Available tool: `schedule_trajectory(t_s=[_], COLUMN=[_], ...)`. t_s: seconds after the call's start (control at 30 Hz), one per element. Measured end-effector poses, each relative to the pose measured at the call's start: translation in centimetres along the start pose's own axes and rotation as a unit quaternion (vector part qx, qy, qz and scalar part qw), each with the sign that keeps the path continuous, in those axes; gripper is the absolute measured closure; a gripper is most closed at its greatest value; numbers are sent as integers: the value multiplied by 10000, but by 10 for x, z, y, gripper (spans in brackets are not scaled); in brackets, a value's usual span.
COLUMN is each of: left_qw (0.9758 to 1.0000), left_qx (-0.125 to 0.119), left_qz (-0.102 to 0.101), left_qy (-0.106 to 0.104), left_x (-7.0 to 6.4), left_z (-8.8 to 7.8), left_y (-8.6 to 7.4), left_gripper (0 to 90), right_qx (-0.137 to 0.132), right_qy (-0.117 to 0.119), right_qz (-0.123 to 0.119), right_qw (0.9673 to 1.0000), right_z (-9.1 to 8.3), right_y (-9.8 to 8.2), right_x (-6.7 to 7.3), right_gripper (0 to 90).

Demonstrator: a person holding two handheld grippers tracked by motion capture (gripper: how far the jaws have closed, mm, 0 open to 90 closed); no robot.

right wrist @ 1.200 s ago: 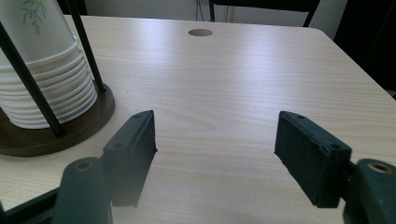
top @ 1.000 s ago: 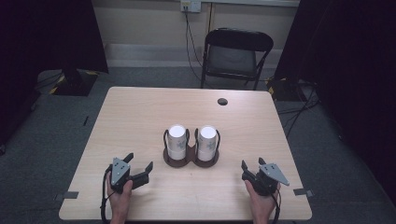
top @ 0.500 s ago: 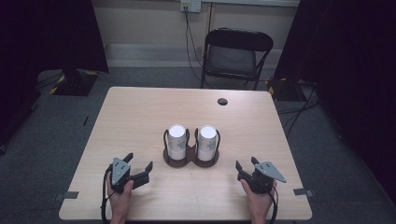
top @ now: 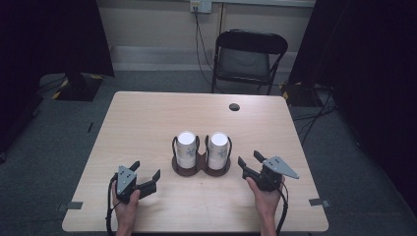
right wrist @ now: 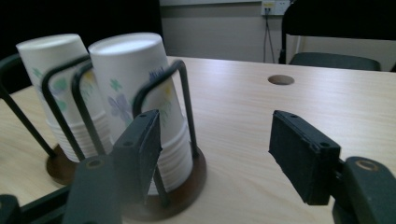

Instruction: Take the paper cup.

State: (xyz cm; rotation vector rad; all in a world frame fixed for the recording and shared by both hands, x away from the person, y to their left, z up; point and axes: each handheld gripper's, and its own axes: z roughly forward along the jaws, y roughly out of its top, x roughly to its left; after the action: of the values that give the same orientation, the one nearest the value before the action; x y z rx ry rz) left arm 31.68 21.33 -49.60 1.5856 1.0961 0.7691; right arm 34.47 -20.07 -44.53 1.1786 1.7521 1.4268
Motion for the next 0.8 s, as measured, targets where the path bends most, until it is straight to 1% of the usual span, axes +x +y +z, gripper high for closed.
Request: schedule_trajectory(t_s=[0.07, 0.23, 0.37, 0.5, 0.63, 0.8], left_qw=[10000, 10000, 10000, 10000, 10000, 10000], left_qx=[3, 11, 13, 14, 23, 19], left_qz=[2, -8, 18, 27, 30, 25], left_qy=[3, 9, 10, 6, 7, 20], left_x=[0, 0, 0, 0, -1, -1], left_z=[0, 0, 0, 0, 0, 0], left_y=[0, 0, 0, 0, 0, 0], left_gripper=[169, 169, 169, 170, 175, 175], right_qx=[-50, -112, -131, -114, -75, 14], right_qy=[129, 298, 472, 610, 676, 812], right_qz=[18, -103, -181, -204, -256, -374], right_qw=[9999, 9994, 9986, 9979, 9974, 9960], right_z=[1, 7, 15, 21, 28, 40], right_y=[7, 21, 31, 38, 44, 51], right_x=[1, 11, 19, 24, 27, 32], right_gripper=[335, 333, 333, 337, 342, 334])
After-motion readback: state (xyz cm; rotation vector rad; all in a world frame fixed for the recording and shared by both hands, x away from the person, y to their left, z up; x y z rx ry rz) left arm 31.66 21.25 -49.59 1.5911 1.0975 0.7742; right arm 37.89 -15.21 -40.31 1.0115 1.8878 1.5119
